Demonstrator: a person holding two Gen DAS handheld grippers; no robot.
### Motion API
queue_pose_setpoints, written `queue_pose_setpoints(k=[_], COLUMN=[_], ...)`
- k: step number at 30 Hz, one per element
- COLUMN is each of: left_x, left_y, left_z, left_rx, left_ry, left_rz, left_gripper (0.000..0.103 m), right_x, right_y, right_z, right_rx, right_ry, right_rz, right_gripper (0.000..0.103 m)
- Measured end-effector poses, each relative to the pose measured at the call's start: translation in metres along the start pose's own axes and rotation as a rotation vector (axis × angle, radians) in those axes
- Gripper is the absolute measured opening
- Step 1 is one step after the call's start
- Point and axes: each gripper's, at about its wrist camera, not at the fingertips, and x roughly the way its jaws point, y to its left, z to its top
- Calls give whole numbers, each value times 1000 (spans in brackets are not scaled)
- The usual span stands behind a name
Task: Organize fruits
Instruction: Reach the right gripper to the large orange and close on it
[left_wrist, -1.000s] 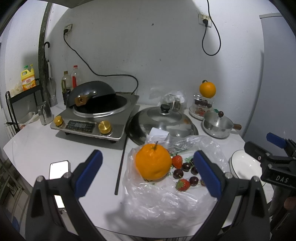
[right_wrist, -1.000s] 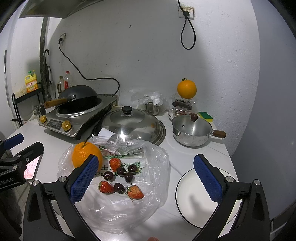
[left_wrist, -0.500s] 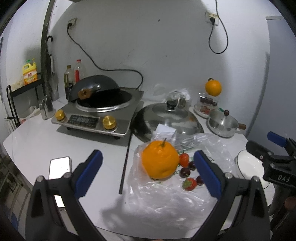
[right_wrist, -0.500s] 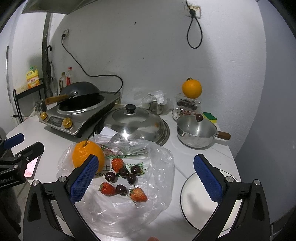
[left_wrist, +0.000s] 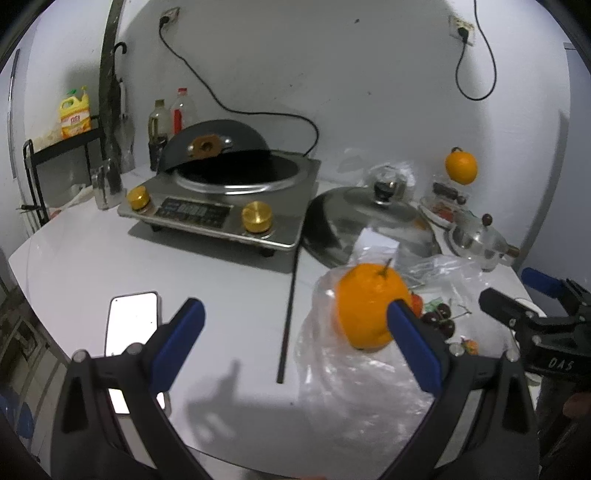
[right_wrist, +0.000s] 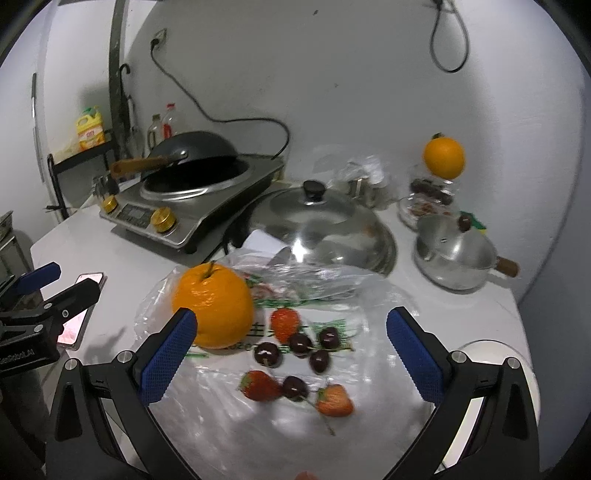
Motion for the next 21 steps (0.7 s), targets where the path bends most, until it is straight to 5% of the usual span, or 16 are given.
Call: queue_pose_setpoints(k=[21], left_x=[61], left_y=[41], left_z=[-5], left_rx=[-42], left_ry=[96], left_rz=[52], left_gripper=[99], right_x=[100], right_y=[44], right_z=[12], right_rx=[-48], right_ry=[124], right_rz=[181], right_gripper=[103])
